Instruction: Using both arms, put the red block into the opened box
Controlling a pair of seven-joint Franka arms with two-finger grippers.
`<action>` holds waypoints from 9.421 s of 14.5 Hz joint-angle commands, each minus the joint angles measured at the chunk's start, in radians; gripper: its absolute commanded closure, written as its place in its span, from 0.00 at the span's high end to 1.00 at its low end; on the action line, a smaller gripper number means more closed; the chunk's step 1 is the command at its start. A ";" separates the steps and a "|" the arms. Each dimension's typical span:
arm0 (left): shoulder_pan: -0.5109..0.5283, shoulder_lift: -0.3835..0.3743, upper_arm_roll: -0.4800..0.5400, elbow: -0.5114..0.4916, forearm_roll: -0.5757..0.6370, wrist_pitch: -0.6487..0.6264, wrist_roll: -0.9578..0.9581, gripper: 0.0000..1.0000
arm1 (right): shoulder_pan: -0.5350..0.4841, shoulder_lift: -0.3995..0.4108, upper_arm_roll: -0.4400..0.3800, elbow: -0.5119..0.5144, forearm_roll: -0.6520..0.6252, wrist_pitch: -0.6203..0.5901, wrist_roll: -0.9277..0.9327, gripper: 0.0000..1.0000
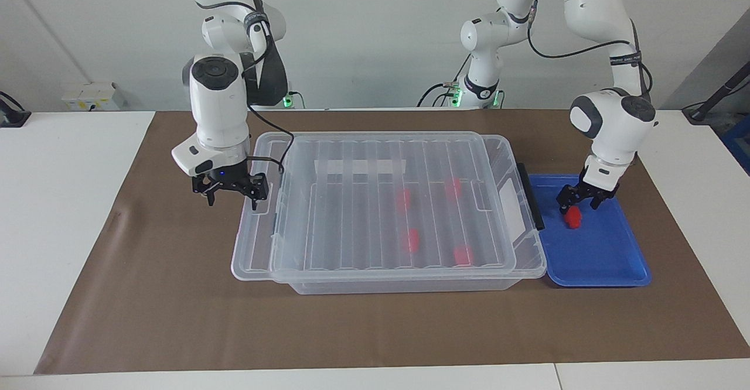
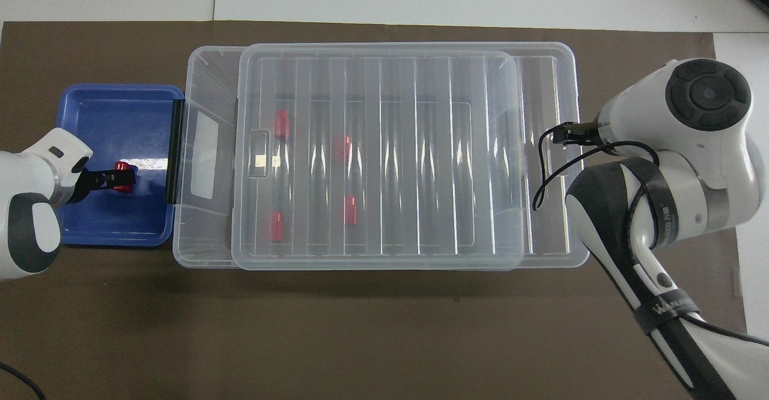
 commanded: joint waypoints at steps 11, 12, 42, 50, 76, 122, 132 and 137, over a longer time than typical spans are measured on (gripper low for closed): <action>-0.030 0.021 0.008 -0.016 -0.005 0.040 0.004 0.00 | -0.082 -0.002 0.005 0.021 -0.072 -0.054 -0.034 1.00; -0.026 0.021 0.008 -0.014 -0.005 0.037 0.004 0.00 | -0.086 -0.002 0.005 0.023 -0.072 -0.053 -0.045 1.00; -0.405 -0.040 -0.021 0.464 -0.042 -0.601 -0.885 0.00 | -0.165 -0.109 0.011 0.029 -0.023 -0.120 -0.080 1.00; -0.435 -0.057 -0.025 0.309 -0.019 -0.379 -0.874 0.00 | -0.171 -0.180 0.008 0.223 0.207 -0.465 -0.155 1.00; -0.523 0.141 -0.025 0.216 0.147 -0.116 -0.877 0.00 | -0.181 -0.189 0.013 0.219 0.261 -0.513 -0.152 1.00; -0.155 -0.207 -0.008 0.602 0.090 -0.992 -0.301 1.00 | -0.181 -0.198 0.013 0.194 0.261 -0.493 -0.145 1.00; -0.144 -0.235 -0.012 0.555 0.069 -0.955 -0.273 1.00 | -0.181 -0.203 0.013 0.190 0.261 -0.487 -0.143 1.00; -0.141 -0.212 0.000 0.562 0.034 -0.958 -0.226 1.00 | -0.181 -0.203 0.013 0.187 0.261 -0.485 -0.145 1.00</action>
